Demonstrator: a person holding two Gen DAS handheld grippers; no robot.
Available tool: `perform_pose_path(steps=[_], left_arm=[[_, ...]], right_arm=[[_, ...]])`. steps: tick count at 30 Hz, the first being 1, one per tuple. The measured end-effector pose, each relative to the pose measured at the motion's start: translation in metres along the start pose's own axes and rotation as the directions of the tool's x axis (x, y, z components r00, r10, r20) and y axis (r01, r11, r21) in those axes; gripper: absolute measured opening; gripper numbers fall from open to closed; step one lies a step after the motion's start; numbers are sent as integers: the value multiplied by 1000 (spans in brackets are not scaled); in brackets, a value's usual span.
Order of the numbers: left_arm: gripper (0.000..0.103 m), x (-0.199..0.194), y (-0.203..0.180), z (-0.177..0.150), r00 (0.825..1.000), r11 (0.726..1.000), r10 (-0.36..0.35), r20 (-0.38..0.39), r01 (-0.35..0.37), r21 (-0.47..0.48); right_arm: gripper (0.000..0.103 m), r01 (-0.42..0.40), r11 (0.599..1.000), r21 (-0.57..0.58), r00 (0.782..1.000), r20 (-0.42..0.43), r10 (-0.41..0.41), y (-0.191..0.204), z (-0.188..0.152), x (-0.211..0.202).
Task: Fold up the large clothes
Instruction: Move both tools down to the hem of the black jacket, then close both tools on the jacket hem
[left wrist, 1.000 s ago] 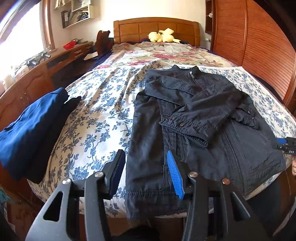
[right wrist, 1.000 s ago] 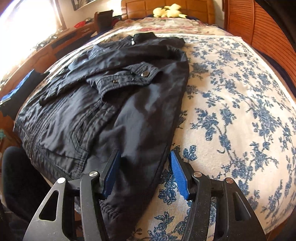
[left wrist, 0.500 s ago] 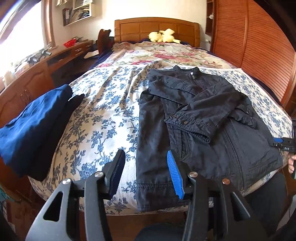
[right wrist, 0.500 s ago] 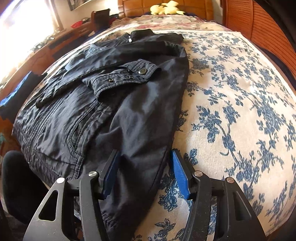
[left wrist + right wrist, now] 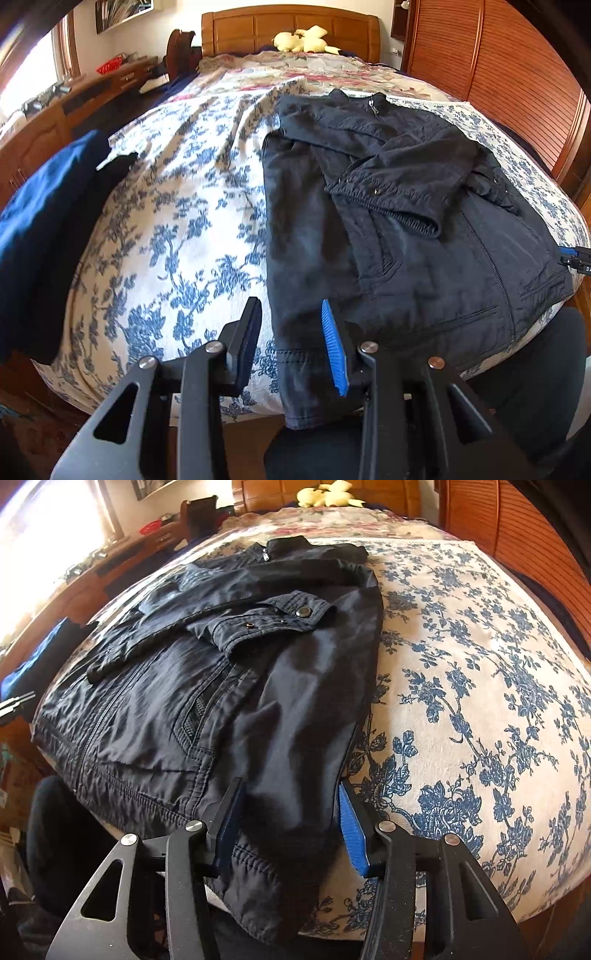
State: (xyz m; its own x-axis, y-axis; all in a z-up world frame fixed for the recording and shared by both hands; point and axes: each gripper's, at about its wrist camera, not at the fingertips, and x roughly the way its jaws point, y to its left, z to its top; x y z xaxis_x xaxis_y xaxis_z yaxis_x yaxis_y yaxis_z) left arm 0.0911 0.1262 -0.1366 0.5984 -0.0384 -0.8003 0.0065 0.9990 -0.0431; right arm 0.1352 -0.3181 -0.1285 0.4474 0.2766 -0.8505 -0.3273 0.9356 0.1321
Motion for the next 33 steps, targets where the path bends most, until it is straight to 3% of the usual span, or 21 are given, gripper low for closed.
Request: perform_pose_path(steps=[14,17,20,24,26,33], left_arm=[[32,14,13,-22,997,997,-66,-28,65,-46],[32,14,11,-24,996,995,-87,-30,85,-49],[31,14,7,-24,995,995,-92,-28,91,-38],[20,13,2,-23,996,996,-87,-26,87,-14],[16,11,2,-21,996,996,-87,-20,87,-17],[17,13,3,-21,996,997,-77,-39,76,-12]], right_arm=[[49,36,999,11,999,-6,-36,10,3,6],[44,35,999,12,999,5,-35,11,4,7],[32,26,1000,14,999,19,-27,10,4,5],[15,-17,999,31,998,62,15,5,3,-4],[15,-40,998,51,996,80,36,3,2,-8],[19,-16,999,43,999,39,14,2,0,-1]])
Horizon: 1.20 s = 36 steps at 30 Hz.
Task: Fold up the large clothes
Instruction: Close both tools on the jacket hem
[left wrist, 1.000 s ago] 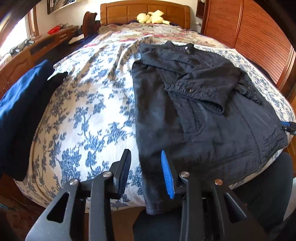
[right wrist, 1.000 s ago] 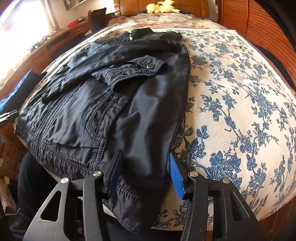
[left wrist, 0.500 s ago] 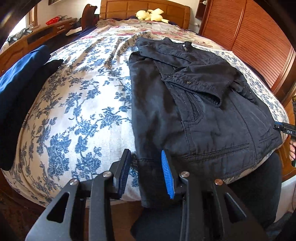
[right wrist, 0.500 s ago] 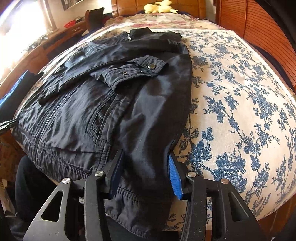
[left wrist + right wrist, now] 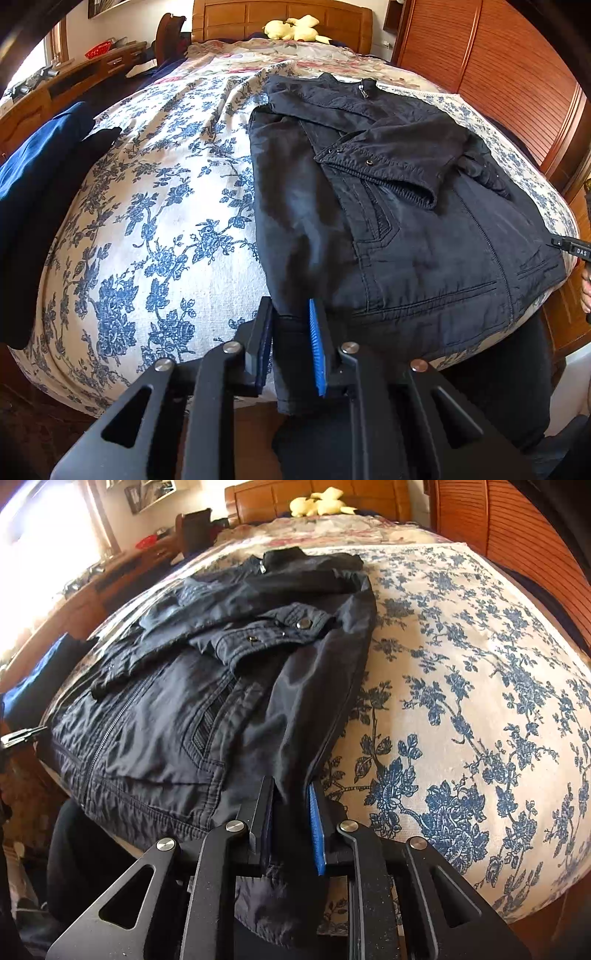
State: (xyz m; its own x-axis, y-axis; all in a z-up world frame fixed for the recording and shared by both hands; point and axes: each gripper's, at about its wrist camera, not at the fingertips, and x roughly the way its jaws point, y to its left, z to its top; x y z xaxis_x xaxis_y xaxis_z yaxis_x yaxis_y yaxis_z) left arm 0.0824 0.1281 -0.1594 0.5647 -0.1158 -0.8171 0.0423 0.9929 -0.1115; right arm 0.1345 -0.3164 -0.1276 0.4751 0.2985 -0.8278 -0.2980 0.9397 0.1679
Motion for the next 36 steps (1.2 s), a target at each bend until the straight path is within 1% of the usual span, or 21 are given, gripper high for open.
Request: perform_pose_path(steps=[3,9,10,11,12,14,15,16,17,18,20,22,24,25,26,27,29,32,34,36], left_arm=[[20,2,4,-1,1000,1000,-17,-8,17,-11],[19,6,3,1,1000,1000,-27,-7,27,12],[18,5,2,1,1000,999,-29,-4,29,26],[9,4,2,0,999,999,-32,3,31,34],[4,1,2,1,999,998,-51,16,50,28],[3,-7,4,5,996,997,-83,33,83,10],[3,-13,3,7,995,996,-92,47,92,8],[3,-21,2,11,992,995,-101,69,101,9],[3,-27,1,13,990,994,-109,83,109,13],[3,-32,0,15,989,993,-114,92,113,19],[3,-38,-5,19,989,993,-114,99,111,36],[3,-39,-10,21,991,994,-98,95,92,66],[3,-36,-12,22,993,994,-82,87,75,82],[3,-33,-12,21,994,994,-79,79,73,82],[3,-32,-11,20,994,994,-78,73,73,79],[3,-30,-10,18,995,995,-75,66,71,70],[3,-26,-8,15,997,996,-65,52,62,57],[4,-19,-4,8,999,999,-43,30,43,29],[4,-15,-3,4,999,999,-33,20,33,20],[4,-9,-3,1,1000,1000,-20,7,20,14]], right_arm=[[26,3,1000,29,1000,-15,-2,-3,1,7],[31,15,999,39,999,-37,-14,-1,1,10],[32,14,999,40,999,-41,-12,-1,1,10],[32,12,999,43,999,-47,-10,-2,1,10],[32,8,999,52,999,-50,-5,-3,0,10],[32,0,998,71,998,-62,5,-4,1,10],[29,1,998,66,998,-70,4,-3,2,10],[22,2,998,58,997,-72,2,-1,3,8],[10,-2,999,50,998,-66,6,2,5,5],[8,-5,999,46,999,-47,7,4,6,0],[8,-1,999,54,1000,-5,1,8,9,-9],[8,0,997,83,1000,10,-1,9,11,-15],[12,19,996,86,1000,-10,-18,10,10,-13],[13,42,996,76,999,-26,-40,11,9,-11],[17,63,996,64,997,-44,-60,11,7,-8],[25,82,995,53,995,-65,-79,11,3,-6],[35,106,994,36,991,-88,-103,9,-4,-5],[40,90,995,42,993,-86,-87,6,-14,-11],[42,72,996,51,994,-91,-67,4,-19,-13],[45,58,997,51,994,-98,-53,4,-23,-13]])
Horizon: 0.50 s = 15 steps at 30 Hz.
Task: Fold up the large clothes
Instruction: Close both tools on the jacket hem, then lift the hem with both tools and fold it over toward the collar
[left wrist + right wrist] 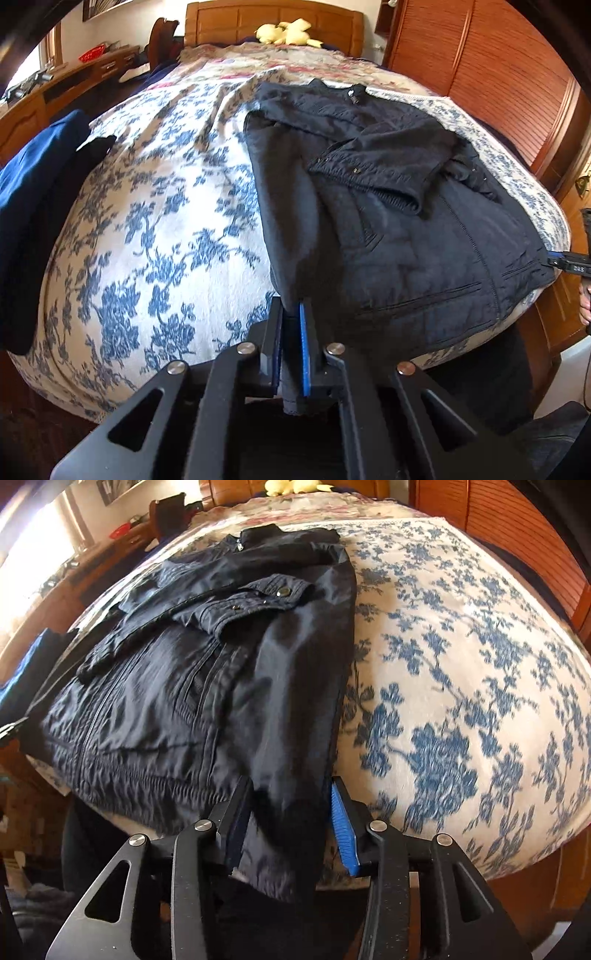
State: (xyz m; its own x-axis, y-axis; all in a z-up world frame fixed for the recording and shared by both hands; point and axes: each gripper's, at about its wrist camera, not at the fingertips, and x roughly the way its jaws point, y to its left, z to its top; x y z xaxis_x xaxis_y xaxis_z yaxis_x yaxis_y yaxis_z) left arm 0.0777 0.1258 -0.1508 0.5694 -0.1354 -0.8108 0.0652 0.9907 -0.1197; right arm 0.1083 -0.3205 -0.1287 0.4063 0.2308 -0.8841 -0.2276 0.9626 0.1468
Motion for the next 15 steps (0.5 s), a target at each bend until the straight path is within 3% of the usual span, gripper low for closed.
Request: perform_pose_path(steps=[4,6,9,12,15], left_arm=[[4,1,-3,-1,1000,1000,6,0,-6,0],[3,-5,-7,2,1000,1000,7,6,-7,10],[3,-21,-15,8,999,999,25,33,-26,25],[3,-33,-18,14,998,1000,8,62,-9,16],[3,-41,-23,18,998,1000,2,69,-4,24]], right_arm=[[46,-29,999,-13,1000,4,30,3,-7,3],[29,-61,998,-10,998,10,61,4,-5,2],[15,-100,995,-27,992,78,102,9,-2,-10],[15,-125,992,-21,980,153,127,13,4,-26],[15,-125,992,-23,976,174,127,15,8,-31]])
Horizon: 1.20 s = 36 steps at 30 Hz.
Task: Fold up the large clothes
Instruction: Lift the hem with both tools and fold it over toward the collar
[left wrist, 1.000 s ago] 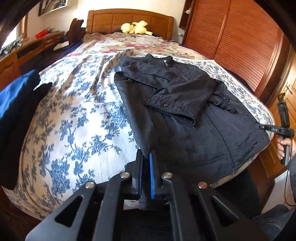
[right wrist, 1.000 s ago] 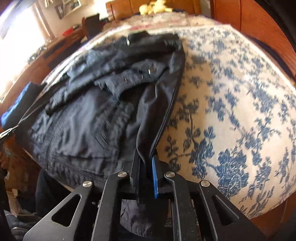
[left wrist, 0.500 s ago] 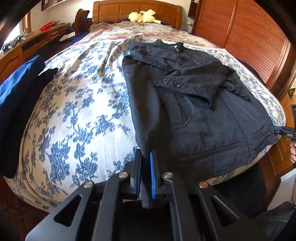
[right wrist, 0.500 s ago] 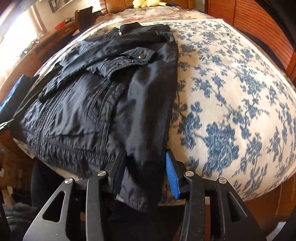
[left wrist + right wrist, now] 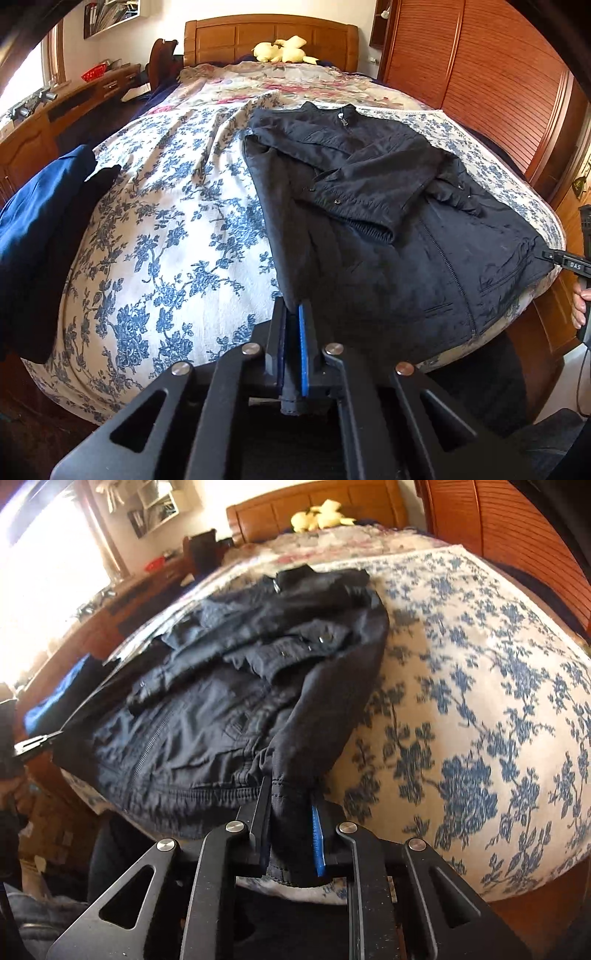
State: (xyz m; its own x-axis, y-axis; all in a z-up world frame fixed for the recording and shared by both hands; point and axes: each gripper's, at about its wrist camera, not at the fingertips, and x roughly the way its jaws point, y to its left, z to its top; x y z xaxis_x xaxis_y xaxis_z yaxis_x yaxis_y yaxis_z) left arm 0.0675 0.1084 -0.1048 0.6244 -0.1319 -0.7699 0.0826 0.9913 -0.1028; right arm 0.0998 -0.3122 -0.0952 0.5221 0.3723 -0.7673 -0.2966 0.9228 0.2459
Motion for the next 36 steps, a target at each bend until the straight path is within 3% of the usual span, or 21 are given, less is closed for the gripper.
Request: perform_pose_path(steps=[9,16,25,31,34,36], left_arm=[[3,-45,-18,17,995,999,-29,95,26,31],[3,-90,-27,34,978,999,-29,208,20,44],[3,-161,-37,52,934,998,-27,357,5,63],[3,-210,-56,57,892,994,-50,449,-1,112],[3,-221,-56,57,883,993,-41,467,-14,115],[3,-218,-53,53,889,993,-21,457,-35,114]], right_arm=[[10,-94,992,89,994,70,88,-9,10,-22],[9,-148,987,54,974,182,136,2,44,-70],[8,-123,991,-50,943,305,132,25,73,-135],[8,-70,992,-108,927,359,105,41,73,-179],[8,-75,991,-114,911,396,115,41,68,-201],[8,-62,990,-124,908,406,107,41,63,-209]])
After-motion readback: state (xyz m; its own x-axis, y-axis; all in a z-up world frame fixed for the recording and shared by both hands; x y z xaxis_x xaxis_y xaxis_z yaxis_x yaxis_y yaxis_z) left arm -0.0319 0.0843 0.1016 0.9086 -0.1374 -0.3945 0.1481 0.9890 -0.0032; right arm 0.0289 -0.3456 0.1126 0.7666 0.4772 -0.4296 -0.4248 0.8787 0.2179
